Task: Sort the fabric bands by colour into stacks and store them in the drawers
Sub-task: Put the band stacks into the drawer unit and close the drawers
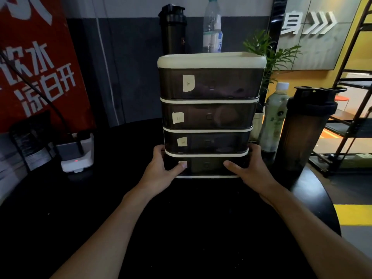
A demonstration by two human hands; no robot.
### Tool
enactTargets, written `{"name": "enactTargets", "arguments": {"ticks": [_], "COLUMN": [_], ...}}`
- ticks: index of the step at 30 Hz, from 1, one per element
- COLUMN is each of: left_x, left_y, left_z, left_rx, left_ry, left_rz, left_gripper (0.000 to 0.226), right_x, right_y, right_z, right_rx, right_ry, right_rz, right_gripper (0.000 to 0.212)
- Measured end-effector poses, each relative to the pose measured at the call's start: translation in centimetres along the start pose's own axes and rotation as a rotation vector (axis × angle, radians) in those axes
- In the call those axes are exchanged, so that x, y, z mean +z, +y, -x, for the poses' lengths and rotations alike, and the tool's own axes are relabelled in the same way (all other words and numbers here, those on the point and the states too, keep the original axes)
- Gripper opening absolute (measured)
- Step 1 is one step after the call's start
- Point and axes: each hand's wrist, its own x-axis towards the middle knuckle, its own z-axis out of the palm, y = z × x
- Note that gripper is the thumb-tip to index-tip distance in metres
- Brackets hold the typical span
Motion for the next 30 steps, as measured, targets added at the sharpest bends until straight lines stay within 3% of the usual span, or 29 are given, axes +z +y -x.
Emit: {"name": "enactTargets", "arguments": {"ticks": [4,8,10,14,16,20,26,30], "left_x": [-0.3,-0.6,-0.7,-0.8,-1.2,-2.5,-3.7,-4.1], "left_y": [0.0,1.2,2.3,3.1,3.0,5.2,9.8,10.1], "left_z": [0.0,0.0,-0.1,-0.7,-0.9,-1.0,-3.1,-3.4], "left_rx": [0.009,0.037,0.052,0.066,0.063,0.087,0.203,0.169], "left_ry": [-0.005,0.001,0.077,0.141,0.118,0.079,0.111,0.089], "left_rz": [0.014,0.201,0.283,0.204,0.177,0.121,0.056,-0.009], "left_gripper": [0.074,0.101,0.090,0.056,0.057,0.089,0.070,0.074], "right_x": [-0.1,-0.4,-0.5,-0.6,-0.7,-1.3,-2.1,-2.4], "right_y": [-0.1,-1.3,-2.1,-2.4,-2.5,-5.1,-10.1,-10.7], "right_z": [0.0,0.5,0.3,-0.5,-0.5,0.1,-1.6,-1.8], "right_rx": [0.006,-0.006,-0.030,-0.058,-0.061,-0.113,-0.220,-0.195], "right_ry": [-0.019,0.014,0.029,0.074,0.069,0.036,0.086,0.104], "right_rz": [-0.024,-0.275,-0.283,-0.199,-0.168,-0.261,-0.243,-0.187], "right_gripper": [0.076,0.085,0.072,0.052,0.054,0.066,0.051,0.049]}}
